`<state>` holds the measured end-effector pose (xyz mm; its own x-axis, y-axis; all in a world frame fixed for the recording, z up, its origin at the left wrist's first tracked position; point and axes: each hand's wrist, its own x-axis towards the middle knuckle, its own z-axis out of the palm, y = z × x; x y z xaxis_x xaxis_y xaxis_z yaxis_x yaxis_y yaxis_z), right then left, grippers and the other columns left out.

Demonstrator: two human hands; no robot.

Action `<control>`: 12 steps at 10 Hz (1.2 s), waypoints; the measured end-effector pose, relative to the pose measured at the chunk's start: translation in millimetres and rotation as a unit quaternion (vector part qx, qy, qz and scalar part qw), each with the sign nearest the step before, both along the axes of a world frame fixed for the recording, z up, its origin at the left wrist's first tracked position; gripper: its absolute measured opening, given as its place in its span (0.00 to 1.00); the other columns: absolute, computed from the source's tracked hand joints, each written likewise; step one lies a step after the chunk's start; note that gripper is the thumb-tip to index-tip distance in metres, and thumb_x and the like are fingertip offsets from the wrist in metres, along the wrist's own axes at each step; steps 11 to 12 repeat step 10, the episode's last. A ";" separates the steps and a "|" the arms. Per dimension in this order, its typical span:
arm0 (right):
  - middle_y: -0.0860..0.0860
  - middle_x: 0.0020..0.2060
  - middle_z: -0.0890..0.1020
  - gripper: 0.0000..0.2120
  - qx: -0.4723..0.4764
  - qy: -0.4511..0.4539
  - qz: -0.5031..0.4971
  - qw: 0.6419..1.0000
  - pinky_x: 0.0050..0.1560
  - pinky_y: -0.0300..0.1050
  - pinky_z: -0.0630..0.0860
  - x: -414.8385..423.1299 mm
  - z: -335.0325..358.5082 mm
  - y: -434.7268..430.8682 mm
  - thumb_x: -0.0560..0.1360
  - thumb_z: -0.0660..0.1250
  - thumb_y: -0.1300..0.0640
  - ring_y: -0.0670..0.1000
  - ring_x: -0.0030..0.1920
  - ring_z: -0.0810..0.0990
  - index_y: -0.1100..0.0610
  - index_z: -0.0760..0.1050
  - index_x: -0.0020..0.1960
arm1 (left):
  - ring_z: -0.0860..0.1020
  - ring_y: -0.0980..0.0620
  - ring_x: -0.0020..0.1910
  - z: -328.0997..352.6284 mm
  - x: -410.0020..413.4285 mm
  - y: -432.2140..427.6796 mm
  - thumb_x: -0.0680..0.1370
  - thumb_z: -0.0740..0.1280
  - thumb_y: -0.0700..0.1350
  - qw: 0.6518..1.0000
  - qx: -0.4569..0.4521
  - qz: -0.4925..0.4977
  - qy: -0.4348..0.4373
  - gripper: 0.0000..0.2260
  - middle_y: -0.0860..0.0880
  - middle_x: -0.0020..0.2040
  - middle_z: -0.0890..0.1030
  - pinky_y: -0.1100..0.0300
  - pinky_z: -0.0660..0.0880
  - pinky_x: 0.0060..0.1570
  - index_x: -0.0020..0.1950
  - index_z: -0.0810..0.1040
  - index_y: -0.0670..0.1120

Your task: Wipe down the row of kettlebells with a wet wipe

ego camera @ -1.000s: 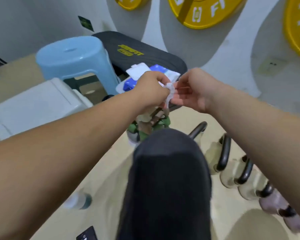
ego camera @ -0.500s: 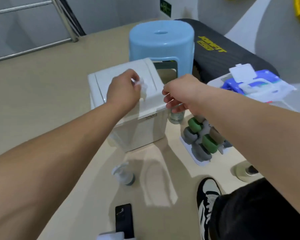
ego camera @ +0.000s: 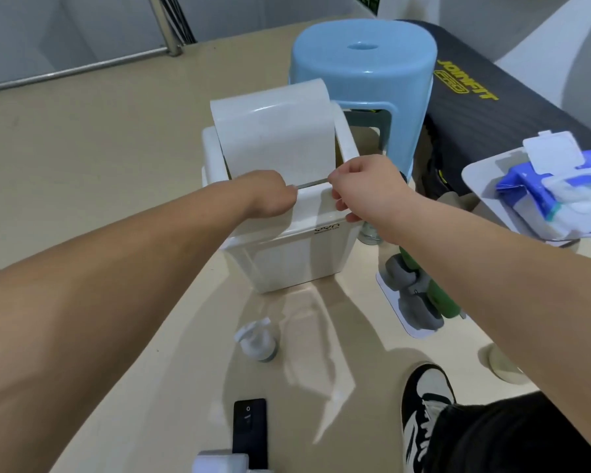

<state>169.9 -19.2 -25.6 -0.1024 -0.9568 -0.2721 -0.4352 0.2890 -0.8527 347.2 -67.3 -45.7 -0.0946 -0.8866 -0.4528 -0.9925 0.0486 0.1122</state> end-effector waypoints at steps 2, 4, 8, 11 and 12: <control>0.58 0.44 0.82 0.10 -0.001 -0.009 -0.006 1.000 0.42 0.49 0.82 -4.1 9.6 -0.4 0.79 0.61 0.61 0.54 0.42 0.80 0.61 0.81 0.52 | 0.78 0.40 0.52 12.6 6.1 -3.7 0.83 0.55 0.53 0.972 -0.218 -0.089 -0.010 0.16 0.44 0.53 0.81 0.50 0.77 0.53 0.52 0.79 0.46; 0.59 0.51 0.84 0.10 -0.001 -0.006 -0.005 1.000 0.51 0.55 0.85 -5.5 14.0 6.9 0.80 0.61 0.60 0.52 0.41 0.83 0.58 0.82 0.52 | 0.75 0.42 0.64 -3.4 -3.5 6.4 0.84 0.48 0.63 0.999 -0.004 -0.027 0.041 0.30 0.43 0.66 0.78 0.52 0.69 0.60 0.65 0.78 0.44; 0.57 0.48 0.84 0.11 0.000 -0.017 -0.013 1.000 0.46 0.52 0.83 -10.6 14.5 8.5 0.80 0.61 0.61 0.53 0.39 0.82 0.63 0.80 0.54 | 0.70 0.40 0.65 18.8 -3.5 -11.1 0.80 0.60 0.54 0.955 -0.275 -0.090 -0.071 0.19 0.43 0.64 0.74 0.46 0.73 0.54 0.64 0.74 0.44; 0.59 0.52 0.84 0.12 0.002 -0.013 -0.017 1.000 0.41 0.47 0.80 -21.1 16.2 17.7 0.80 0.60 0.61 0.53 0.41 0.82 0.63 0.81 0.55 | 0.65 0.39 0.71 19.7 -8.7 -14.0 0.80 0.59 0.53 0.967 -0.235 -0.059 -0.073 0.22 0.42 0.70 0.69 0.44 0.69 0.65 0.69 0.69 0.42; 0.59 0.52 0.84 0.12 0.002 -0.013 -0.017 1.000 0.41 0.47 0.80 -21.1 16.2 17.7 0.80 0.60 0.61 0.53 0.41 0.82 0.63 0.81 0.55 | 0.65 0.39 0.71 19.7 -8.7 -14.0 0.80 0.59 0.53 0.967 -0.235 -0.059 -0.073 0.22 0.42 0.70 0.69 0.44 0.69 0.65 0.69 0.69 0.42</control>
